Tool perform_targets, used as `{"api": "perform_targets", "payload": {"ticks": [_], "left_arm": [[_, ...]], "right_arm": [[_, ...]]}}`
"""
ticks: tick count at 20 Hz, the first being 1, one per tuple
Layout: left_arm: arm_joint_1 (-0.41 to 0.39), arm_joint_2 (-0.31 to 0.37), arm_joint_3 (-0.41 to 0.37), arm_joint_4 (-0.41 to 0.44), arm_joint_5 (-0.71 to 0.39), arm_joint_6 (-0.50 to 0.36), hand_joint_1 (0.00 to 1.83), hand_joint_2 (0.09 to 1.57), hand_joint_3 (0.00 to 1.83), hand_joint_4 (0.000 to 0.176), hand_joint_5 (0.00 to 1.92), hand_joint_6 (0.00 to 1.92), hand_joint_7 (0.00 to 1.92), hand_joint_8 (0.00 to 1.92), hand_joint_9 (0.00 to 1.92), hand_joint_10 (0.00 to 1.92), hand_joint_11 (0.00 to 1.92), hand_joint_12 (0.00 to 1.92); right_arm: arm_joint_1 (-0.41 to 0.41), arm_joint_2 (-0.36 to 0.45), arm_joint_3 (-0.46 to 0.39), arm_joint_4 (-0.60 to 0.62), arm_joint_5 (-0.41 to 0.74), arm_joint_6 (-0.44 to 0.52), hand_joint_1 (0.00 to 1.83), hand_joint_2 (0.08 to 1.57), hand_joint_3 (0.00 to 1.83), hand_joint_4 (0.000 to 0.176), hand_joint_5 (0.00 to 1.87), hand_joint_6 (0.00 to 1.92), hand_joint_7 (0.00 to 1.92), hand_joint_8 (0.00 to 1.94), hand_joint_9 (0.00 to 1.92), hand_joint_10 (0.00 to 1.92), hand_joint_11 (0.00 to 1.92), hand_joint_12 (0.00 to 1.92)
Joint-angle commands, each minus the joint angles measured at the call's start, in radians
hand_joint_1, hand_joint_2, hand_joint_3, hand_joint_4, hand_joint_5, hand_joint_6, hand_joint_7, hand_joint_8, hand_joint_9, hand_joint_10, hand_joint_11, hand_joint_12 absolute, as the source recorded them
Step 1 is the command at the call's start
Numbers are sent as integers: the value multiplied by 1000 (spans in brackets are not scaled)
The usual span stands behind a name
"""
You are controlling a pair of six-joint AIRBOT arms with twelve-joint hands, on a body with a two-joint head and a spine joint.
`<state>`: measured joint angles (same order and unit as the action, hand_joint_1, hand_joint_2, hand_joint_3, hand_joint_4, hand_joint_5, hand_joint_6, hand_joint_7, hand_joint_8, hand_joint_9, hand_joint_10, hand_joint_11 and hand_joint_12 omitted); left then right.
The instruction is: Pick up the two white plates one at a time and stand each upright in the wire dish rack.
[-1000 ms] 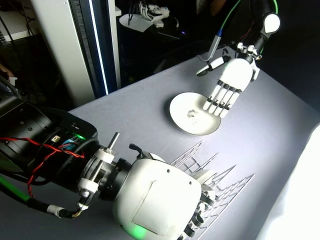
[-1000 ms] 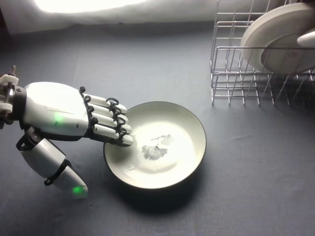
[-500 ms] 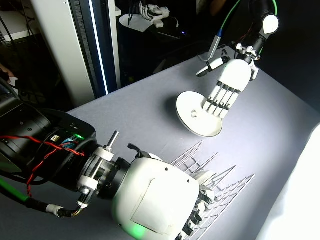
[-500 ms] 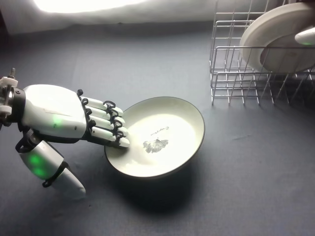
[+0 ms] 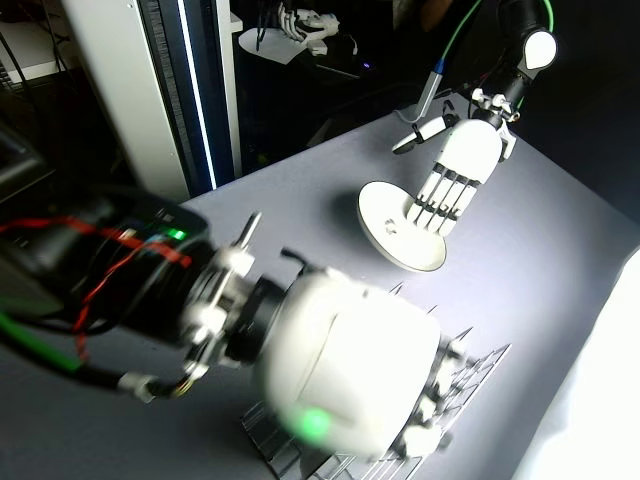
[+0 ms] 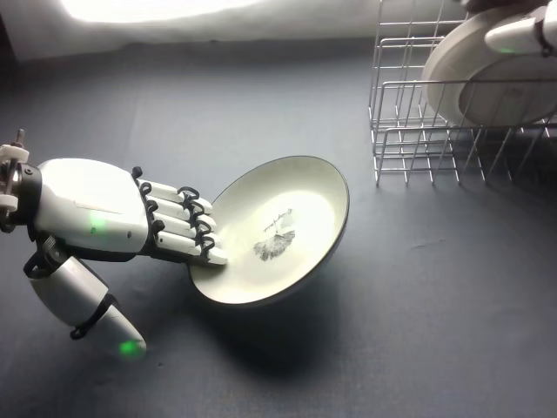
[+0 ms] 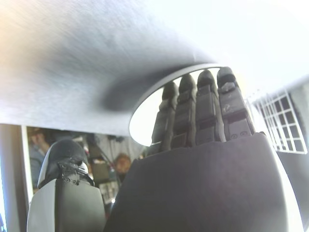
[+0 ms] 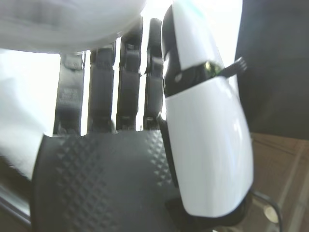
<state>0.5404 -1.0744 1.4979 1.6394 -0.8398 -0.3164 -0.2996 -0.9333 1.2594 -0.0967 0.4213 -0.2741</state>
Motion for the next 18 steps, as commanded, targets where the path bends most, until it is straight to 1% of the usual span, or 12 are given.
{"api": "perform_targets", "payload": {"ticks": [1,5,7,8,10,12,13,14,15,16,17,18], "left_arm": [[4,1,0,-31,-32,-10,0,1003,0,0,133,2,80,1,32,1,0,66],[14,1,-3,-30,-32,-11,0,1010,0,0,137,2,91,4,48,6,8,69],[15,1,-3,-30,-32,-11,0,1010,0,0,137,2,91,4,48,6,8,69],[15,1,-3,-30,-32,-11,0,1014,2,0,146,6,103,8,53,7,6,70],[15,1,-4,-30,-32,-11,0,1014,2,0,132,0,88,0,45,2,0,73],[16,1,-4,-30,-32,-12,0,1011,0,0,135,3,90,2,44,2,3,75],[17,1,-4,-30,-32,-13,0,1015,2,0,139,5,96,5,51,5,10,80],[19,1,-4,-30,-32,-14,0,1020,4,0,135,3,93,3,51,4,10,82],[20,1,-4,-30,-32,-14,0,1018,3,0,136,3,91,2,50,3,5,81],[21,1,-3,-30,-32,-14,0,1021,4,0,139,4,94,3,50,3,5,83],[22,1,-3,-30,-32,-14,0,1019,3,0,140,3,97,4,52,4,3,87],[22,1,-3,-30,-32,-14,0,1019,3,0,140,3,97,4,52,4,3,87]], "right_arm": [[25,15,-13,8,115,7,1231,1065,1,0,785,0,876,0,908,0,559,816],[75,29,-101,-144,131,10,1201,1079,0,0,733,0,782,0,803,0,433,908],[82,29,-132,-264,156,10,1201,1079,0,0,733,0,782,0,803,0,433,908],[84,29,-145,-321,162,10,1175,1076,0,0,698,0,732,0,746,0,366,932],[84,29,-164,-435,195,10,1086,1043,0,0,520,0,566,0,550,0,131,992],[83,31,-183,-545,215,10,1033,1039,0,0,424,0,457,0,441,0,7,1001],[78,32,-194,-598,223,10,1026,1019,0,0,359,0,360,2,347,1,1,866],[72,33,-207,-650,226,10,1002,1002,0,0,252,0,231,5,223,0,0,647],[69,33,-213,-681,226,10,1003,980,0,0,206,0,181,2,179,0,0,560],[62,33,-222,-718,228,10,993,972,0,0,128,0,87,7,84,0,0,377],[48,33,-234,-765,228,11,1052,957,0,0,87,0,17,3,6,0,0,181],[43,32,-237,-785,228,13,1052,957,0,0,87,0,17,3,6,0,0,181]]}}
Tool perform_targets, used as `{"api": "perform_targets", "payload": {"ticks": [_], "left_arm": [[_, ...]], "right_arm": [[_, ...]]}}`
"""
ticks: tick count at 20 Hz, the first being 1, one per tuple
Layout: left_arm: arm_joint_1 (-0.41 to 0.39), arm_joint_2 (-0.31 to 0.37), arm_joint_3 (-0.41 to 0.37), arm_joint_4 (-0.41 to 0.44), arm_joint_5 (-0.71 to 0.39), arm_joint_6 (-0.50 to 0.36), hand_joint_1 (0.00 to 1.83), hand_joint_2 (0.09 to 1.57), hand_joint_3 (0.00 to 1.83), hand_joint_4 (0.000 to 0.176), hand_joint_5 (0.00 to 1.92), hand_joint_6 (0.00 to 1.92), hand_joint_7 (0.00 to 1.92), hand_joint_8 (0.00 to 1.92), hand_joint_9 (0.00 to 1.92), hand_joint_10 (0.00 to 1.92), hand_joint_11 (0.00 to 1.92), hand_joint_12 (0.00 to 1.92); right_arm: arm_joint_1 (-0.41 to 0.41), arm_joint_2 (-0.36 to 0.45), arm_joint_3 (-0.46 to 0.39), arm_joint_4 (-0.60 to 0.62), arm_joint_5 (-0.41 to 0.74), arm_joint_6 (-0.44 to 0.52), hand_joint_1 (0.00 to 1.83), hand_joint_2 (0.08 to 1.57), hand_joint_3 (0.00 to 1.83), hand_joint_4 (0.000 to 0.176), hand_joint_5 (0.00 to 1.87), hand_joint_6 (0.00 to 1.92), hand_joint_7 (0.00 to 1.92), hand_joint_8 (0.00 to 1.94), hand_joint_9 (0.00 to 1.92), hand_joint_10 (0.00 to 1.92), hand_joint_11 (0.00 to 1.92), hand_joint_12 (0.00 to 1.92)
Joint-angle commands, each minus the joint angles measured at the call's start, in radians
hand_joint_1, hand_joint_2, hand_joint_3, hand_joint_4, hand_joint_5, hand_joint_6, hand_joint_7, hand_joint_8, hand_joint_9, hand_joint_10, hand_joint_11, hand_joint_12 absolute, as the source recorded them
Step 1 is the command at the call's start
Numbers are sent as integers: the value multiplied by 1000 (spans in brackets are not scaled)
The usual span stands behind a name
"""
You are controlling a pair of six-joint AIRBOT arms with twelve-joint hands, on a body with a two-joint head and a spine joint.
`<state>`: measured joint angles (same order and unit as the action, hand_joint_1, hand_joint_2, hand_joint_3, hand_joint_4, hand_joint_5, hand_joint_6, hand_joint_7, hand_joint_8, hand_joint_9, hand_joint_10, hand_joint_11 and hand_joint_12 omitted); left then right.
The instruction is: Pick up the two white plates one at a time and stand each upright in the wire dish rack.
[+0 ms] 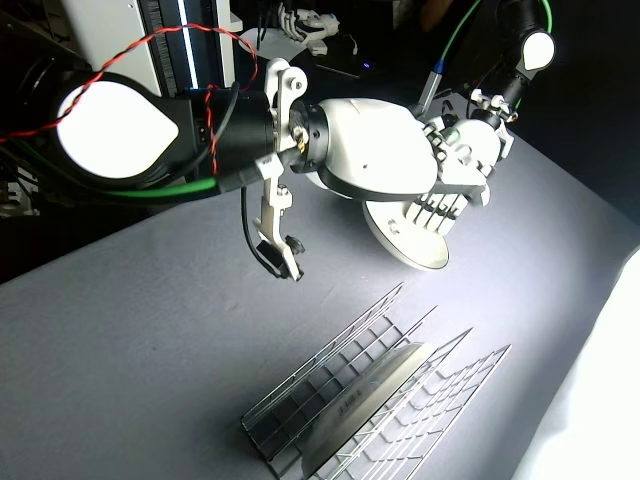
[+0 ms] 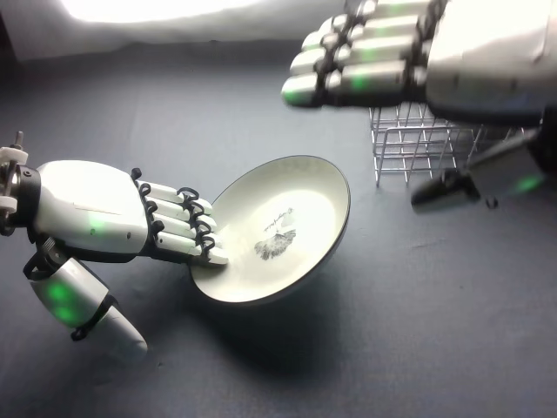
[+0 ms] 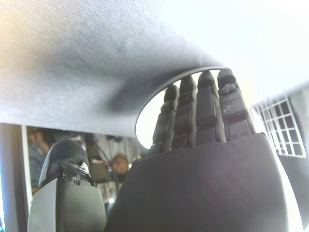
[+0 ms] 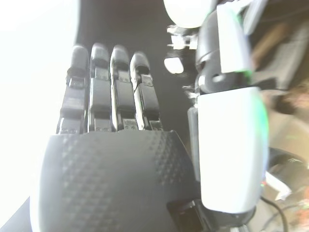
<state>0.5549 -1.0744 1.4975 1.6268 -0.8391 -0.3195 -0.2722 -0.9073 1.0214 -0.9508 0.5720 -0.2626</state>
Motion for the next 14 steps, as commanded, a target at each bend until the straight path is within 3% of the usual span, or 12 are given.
{"api": "perform_targets", "payload": {"ticks": [1,8,14], "left_arm": [[7,1,-2,-18,-33,-11,0,1002,0,0,131,3,84,2,41,2,1,66],[7,1,-1,-18,-33,-13,0,1026,6,0,137,4,87,2,48,3,14,84],[7,-1,1,-18,-33,-13,0,1025,3,0,141,2,94,3,50,2,2,92]], "right_arm": [[2,5,-4,34,74,4,1137,952,0,0,57,0,0,0,0,0,0,101],[-101,-4,-12,-27,47,3,1261,1036,12,0,97,4,48,10,24,7,0,263],[-141,-55,-5,-26,-6,-8,1300,1003,0,0,108,2,82,5,65,7,0,354]]}}
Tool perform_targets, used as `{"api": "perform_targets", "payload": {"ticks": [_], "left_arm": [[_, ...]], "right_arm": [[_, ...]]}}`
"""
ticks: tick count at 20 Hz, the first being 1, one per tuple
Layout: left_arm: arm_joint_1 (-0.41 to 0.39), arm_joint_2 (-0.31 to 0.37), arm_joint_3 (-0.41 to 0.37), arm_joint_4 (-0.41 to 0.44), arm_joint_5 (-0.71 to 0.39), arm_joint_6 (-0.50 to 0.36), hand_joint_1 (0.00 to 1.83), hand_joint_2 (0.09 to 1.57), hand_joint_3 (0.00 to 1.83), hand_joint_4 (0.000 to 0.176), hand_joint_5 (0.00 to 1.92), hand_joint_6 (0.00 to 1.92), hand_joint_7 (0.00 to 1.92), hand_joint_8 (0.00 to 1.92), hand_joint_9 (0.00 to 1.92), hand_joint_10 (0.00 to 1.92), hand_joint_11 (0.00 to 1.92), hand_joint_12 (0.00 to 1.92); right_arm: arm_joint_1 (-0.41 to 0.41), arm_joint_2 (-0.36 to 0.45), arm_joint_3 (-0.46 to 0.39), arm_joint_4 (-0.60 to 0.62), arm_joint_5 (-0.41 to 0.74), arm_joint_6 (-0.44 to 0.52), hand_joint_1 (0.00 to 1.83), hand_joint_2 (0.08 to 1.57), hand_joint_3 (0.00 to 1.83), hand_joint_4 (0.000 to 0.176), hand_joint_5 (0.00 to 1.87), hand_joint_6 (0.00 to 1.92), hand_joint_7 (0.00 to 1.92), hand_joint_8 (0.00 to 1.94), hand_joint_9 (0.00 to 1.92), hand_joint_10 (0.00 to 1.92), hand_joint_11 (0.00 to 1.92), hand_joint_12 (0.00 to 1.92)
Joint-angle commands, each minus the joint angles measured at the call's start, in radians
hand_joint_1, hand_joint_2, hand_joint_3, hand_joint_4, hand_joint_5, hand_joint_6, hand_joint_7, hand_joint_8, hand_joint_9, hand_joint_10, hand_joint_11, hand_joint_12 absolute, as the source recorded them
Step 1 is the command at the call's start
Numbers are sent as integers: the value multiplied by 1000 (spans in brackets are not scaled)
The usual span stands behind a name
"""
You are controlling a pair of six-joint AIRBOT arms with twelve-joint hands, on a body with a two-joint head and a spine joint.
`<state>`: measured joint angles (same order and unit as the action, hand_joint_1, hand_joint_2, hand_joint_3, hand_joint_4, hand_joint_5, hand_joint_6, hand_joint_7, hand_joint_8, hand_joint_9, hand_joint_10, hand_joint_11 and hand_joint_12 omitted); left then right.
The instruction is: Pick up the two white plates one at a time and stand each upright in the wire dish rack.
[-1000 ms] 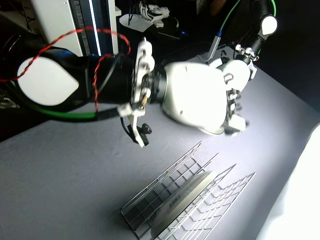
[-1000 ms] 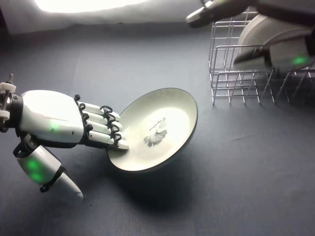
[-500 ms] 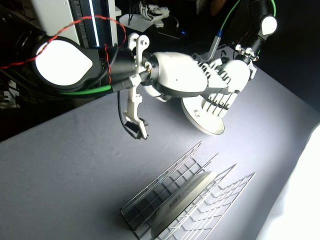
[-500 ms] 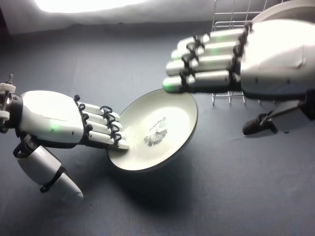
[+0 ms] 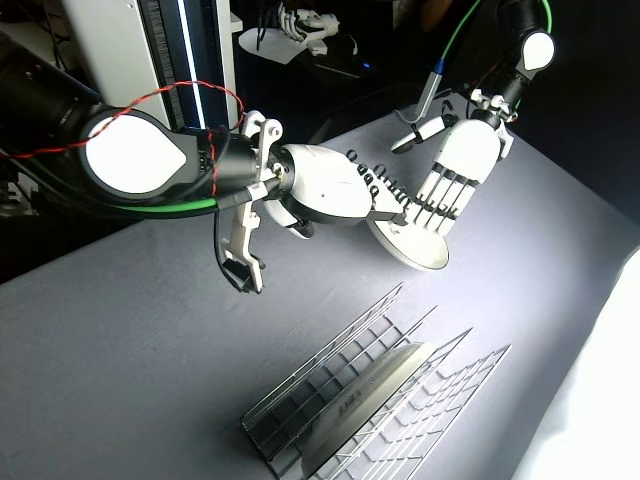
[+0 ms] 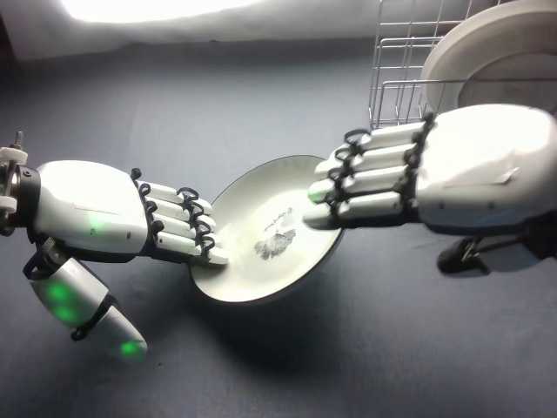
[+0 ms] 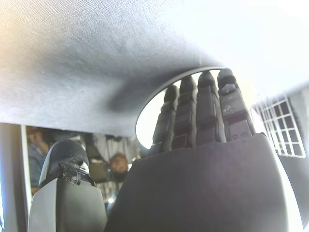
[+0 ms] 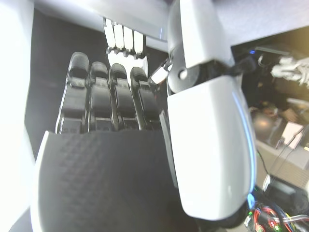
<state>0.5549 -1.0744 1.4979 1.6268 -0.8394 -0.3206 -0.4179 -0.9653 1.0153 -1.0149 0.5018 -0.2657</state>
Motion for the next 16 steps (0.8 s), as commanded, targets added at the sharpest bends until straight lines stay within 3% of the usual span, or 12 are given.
{"api": "perform_targets", "payload": {"ticks": [1,16], "left_arm": [[7,-1,1,-18,-33,-13,0,1026,4,0,149,5,102,6,59,6,8,97],[2,-2,3,-18,-33,-13,0,1006,0,0,133,3,82,0,39,0,5,72]], "right_arm": [[5,-12,7,38,55,-6,1320,997,0,0,109,2,80,3,63,5,0,352],[-4,-257,158,24,-64,-23,1491,980,2,0,102,0,88,0,104,1,0,540]]}}
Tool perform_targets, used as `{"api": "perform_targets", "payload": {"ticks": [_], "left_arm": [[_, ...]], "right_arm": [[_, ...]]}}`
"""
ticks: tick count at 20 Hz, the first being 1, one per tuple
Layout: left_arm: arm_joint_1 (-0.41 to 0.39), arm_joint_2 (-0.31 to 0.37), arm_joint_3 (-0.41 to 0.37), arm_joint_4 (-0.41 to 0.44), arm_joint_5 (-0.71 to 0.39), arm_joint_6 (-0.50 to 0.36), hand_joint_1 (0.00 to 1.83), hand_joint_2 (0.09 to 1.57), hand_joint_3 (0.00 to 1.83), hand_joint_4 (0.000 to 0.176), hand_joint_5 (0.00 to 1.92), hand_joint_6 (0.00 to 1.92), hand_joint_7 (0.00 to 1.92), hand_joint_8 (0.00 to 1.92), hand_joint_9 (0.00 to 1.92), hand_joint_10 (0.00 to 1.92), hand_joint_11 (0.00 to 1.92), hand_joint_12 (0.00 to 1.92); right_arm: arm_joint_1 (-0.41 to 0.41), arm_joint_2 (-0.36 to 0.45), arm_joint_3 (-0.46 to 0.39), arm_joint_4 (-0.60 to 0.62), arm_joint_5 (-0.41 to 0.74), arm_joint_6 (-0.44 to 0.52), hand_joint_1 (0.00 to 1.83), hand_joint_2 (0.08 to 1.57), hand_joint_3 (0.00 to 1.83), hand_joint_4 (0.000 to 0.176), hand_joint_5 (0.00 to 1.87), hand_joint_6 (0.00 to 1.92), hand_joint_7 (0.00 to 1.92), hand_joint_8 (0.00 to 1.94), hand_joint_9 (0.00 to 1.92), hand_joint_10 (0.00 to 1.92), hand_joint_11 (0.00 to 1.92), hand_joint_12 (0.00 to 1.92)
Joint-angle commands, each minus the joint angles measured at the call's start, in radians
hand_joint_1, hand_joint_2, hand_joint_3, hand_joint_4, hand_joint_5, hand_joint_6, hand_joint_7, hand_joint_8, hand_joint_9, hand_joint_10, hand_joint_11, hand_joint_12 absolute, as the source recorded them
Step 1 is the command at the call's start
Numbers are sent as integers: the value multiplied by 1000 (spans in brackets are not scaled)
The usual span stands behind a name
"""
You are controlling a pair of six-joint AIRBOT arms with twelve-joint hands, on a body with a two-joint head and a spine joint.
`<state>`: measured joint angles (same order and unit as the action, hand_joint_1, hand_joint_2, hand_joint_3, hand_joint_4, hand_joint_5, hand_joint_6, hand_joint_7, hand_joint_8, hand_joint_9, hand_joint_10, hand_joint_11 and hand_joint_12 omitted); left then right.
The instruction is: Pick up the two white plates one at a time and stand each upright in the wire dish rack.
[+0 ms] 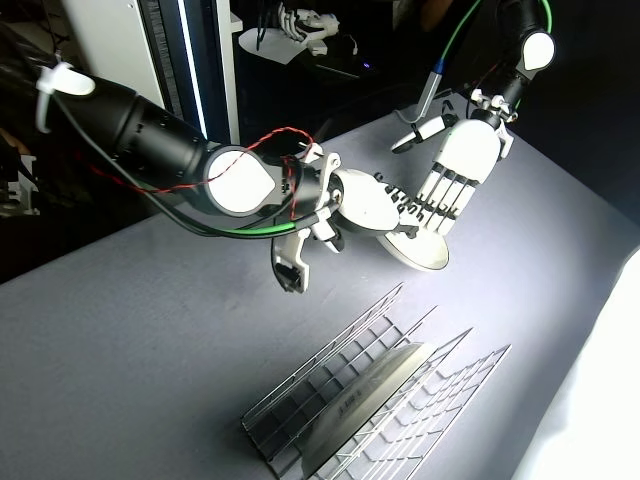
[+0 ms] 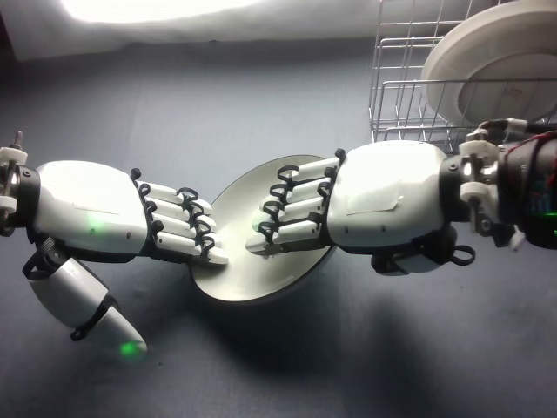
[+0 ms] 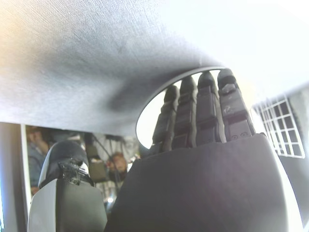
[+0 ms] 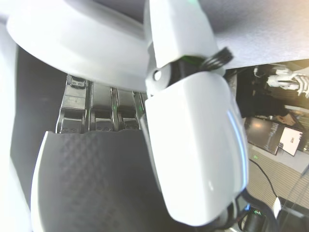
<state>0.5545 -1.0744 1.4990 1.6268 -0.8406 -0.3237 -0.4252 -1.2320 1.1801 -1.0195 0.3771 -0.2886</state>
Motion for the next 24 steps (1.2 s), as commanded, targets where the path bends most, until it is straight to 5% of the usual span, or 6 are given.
{"api": "perform_targets", "payload": {"ticks": [1,8,17,18,19,24], "left_arm": [[2,-2,2,-18,-31,-10,0,1005,0,0,132,2,80,0,37,0,3,73],[0,-3,3,-18,-31,-11,0,1019,3,0,121,1,71,1,26,1,0,52],[-3,-3,8,-18,-31,-13,0,1009,0,0,128,5,79,6,31,4,8,35],[-3,-3,9,-18,-31,-13,0,1016,1,0,132,6,81,6,34,5,12,38],[-3,-3,9,-18,-31,-13,0,1021,3,0,133,5,81,5,33,4,7,38],[-6,-3,10,-18,-32,-18,0,1023,3,0,141,5,92,6,46,6,15,47]], "right_arm": [[1,-5,4,29,55,-6,1491,981,3,0,100,0,83,0,99,0,0,538],[0,-85,78,29,36,-19,1406,1051,10,0,196,9,148,6,158,6,0,694],[0,-112,101,29,35,-24,1333,1035,0,0,824,16,876,14,904,50,510,943],[0,-112,101,29,35,-24,1387,1025,2,0,981,664,1303,23,1140,598,628,974],[0,-112,103,29,34,-26,1381,1096,3,0,843,1088,1071,726,1015,1075,724,976],[2,-110,103,29,40,-27,1382,1101,0,0,856,1049,1044,857,1003,1087,766,1083]]}}
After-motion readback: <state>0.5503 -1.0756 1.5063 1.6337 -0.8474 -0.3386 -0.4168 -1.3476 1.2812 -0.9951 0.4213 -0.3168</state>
